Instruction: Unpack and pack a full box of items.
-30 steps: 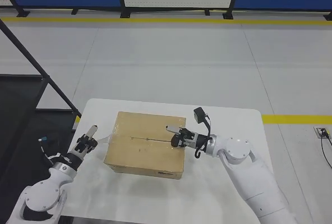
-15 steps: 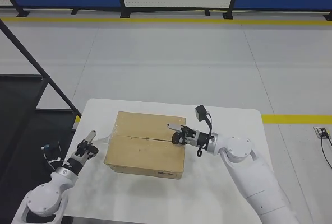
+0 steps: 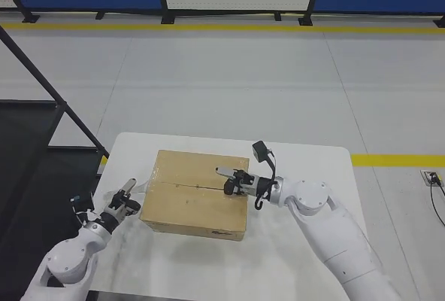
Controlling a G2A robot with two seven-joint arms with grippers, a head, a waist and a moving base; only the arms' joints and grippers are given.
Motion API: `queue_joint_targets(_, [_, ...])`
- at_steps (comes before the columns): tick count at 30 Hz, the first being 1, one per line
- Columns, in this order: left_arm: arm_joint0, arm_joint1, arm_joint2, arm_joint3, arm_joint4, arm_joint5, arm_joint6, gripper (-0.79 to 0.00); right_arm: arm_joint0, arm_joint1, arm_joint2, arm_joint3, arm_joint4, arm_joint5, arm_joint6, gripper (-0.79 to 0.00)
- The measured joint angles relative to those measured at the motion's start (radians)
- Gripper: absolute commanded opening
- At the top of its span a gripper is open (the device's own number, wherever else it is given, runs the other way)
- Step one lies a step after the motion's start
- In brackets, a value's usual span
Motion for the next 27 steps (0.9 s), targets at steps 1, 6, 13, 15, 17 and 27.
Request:
queue_joint_targets(1, [-0.017, -0.002, 0.008, 0.021, -0.015, 0.0, -0.01, 0.0, 0.003, -0.001, -0.004, 0.004, 0.0, -0.002, -0.001, 0.0])
queue_joint_targets(6, [-0.094, -0.015, 0.046, 0.122, -0.065, 0.006, -0.013, 0.0, 0.015, -0.005, -0.014, 0.017, 0.003, -0.006, -0.003, 0.0])
queue_joint_targets(13, [-0.203, -0.046, 0.094, 0.284, -0.212, -0.057, -0.001, 0.0, 0.031, -0.007, -0.021, 0.035, 0.002, -0.009, 0.005, 0.0])
queue_joint_targets(15, [-0.223, -0.051, 0.099, 0.311, -0.236, -0.083, 0.004, 0.0, 0.034, -0.007, -0.02, 0.037, 0.002, -0.009, 0.006, 0.0])
queue_joint_targets(17, [-0.242, -0.056, 0.101, 0.331, -0.253, -0.121, 0.011, 0.0, 0.036, -0.007, -0.02, 0.04, 0.002, -0.009, 0.007, 0.0])
queue_joint_targets(27, [-0.222, -0.061, 0.07, 0.283, -0.22, -0.301, 0.075, 0.0, 0.05, -0.008, -0.021, 0.065, 0.01, -0.012, 0.017, 0.0])
